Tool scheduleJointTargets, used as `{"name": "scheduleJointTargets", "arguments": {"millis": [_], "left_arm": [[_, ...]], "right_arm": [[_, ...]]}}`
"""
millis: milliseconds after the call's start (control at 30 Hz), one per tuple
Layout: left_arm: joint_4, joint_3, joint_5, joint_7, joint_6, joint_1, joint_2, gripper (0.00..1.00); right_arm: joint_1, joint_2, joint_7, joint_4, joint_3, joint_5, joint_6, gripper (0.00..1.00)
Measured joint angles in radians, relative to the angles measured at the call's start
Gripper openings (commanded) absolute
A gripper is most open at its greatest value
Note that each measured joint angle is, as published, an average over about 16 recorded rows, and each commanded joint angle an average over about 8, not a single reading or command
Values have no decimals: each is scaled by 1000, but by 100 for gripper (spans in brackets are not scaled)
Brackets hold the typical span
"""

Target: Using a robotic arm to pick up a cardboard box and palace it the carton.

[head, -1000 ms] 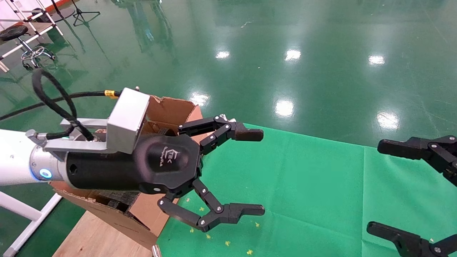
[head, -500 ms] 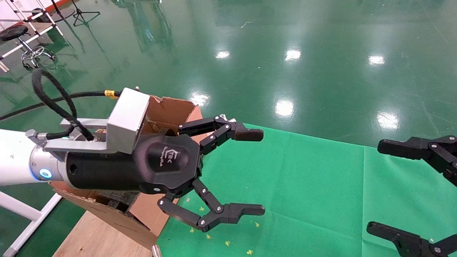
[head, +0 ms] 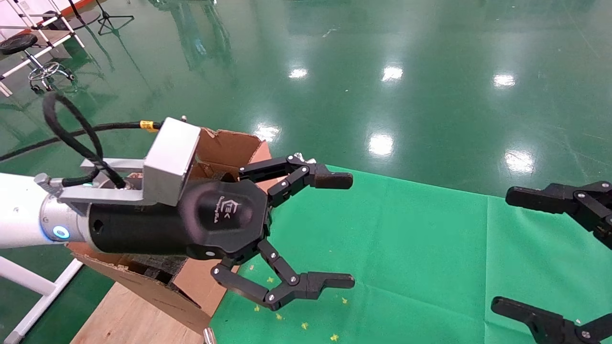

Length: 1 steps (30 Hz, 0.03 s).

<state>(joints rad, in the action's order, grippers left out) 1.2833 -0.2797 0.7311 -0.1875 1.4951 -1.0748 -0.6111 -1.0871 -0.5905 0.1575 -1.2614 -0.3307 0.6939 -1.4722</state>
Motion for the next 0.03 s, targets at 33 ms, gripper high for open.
{"name": "scheduleJointTargets", "arguments": {"millis": [33], "left_arm": [[0,0,0,0,0,0,0,100]], "right_arm": [[0,0,0,0,0,0,0,100]]}}
